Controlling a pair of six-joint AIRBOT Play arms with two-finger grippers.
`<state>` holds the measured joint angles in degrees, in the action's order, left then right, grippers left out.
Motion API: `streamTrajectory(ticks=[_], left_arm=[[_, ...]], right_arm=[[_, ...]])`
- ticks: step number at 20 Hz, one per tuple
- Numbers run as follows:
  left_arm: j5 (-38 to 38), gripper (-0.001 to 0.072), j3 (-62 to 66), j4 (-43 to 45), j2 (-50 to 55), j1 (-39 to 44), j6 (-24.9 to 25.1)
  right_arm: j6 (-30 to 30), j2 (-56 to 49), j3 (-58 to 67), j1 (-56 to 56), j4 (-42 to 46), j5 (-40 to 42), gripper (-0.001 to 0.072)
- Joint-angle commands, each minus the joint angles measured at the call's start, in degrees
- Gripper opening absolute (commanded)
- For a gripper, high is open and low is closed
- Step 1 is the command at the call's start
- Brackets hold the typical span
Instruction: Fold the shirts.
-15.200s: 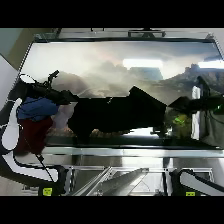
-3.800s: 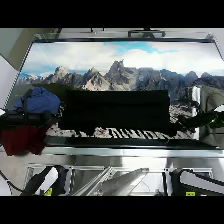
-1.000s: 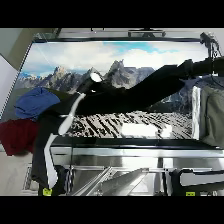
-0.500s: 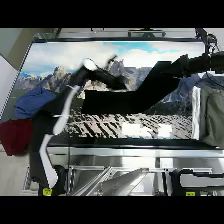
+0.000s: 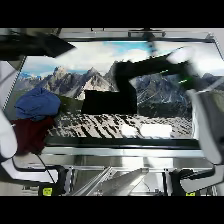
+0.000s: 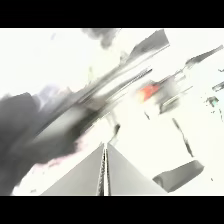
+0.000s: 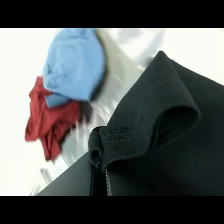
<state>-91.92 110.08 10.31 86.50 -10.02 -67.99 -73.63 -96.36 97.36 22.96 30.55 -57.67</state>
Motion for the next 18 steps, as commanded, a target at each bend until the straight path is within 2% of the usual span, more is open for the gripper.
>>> streamTrajectory(ticks=[1, 2, 3, 4, 7, 8, 9, 10, 11, 12, 14, 18], left_arm=[[-1.7, 0.0024, -0.3, -7.7, -6.7, -6.9, 2.7], [-2.4, 0.0024, -0.3, -7.6, -7.5, -7.5, 3.1], [-2.8, 0.0024, -0.3, -7.1, -8.1, -8.0, 3.1], [-3.0, 0.0024, -0.3, -6.8, -8.5, -8.4, 3.1], [-3.2, 0.0024, -0.3, -6.8, -8.7, -8.3, 3.1], [-3.1, 0.0024, -0.3, -6.9, -8.6, -8.3, 3.1], [-3.0, 0.0024, -0.3, -6.9, -8.6, -8.3, 3.1], [-3.0, 0.0024, -0.3, -6.8, -8.6, -8.3, 3.1], [-3.1, 0.0024, -0.3, -6.8, -8.6, -8.3, 3.1], [-3.2, 0.0023, -0.3, -6.8, -8.6, -8.3, 3.1], [-3.4, 0.0023, -0.3, -6.8, -8.6, -8.3, 3.1], [-4.2, 0.0024, -0.3, -6.8, -8.6, -8.3, 3.1]], right_arm=[[6.8, -11.1, -0.1, 18.3, 0.2, 27.5, 0.0091], [6.7, -15.1, 0.0, 21.7, 0.1, 31.7, 0.0324], [4.7, -17.7, 0.0, 23.4, -0.2, 33.0, 0.0462], [2.3, -18.6, 0.0, 23.5, -0.6, 31.9, 0.0458], [2.0, -14.9, 0.0, 16.6, 1.9, 21.9, 0.0449], [2.0, -12.6, 0.0, 12.5, 4.6, 16.5, 0.0348], [1.9, -10.5, 0.0, 8.4, 7.6, 11.4, 0.0289], [0.3, -8.5, 0.0, 4.0, 11.0, 6.3, 0.0301], [-3.0, -6.7, 0.0, -1.1, 14.9, 0.4, 0.0404], [-5.6, -5.7, 0.0, -5.2, 17.6, -4.6, 0.0536], [-8.7, -5.6, -0.5, -11.8, 22.1, -12.7, 0.0646], [-9.1, -9.0, -4.7, -16.5, 23.3, -14.6, 0.0646]])
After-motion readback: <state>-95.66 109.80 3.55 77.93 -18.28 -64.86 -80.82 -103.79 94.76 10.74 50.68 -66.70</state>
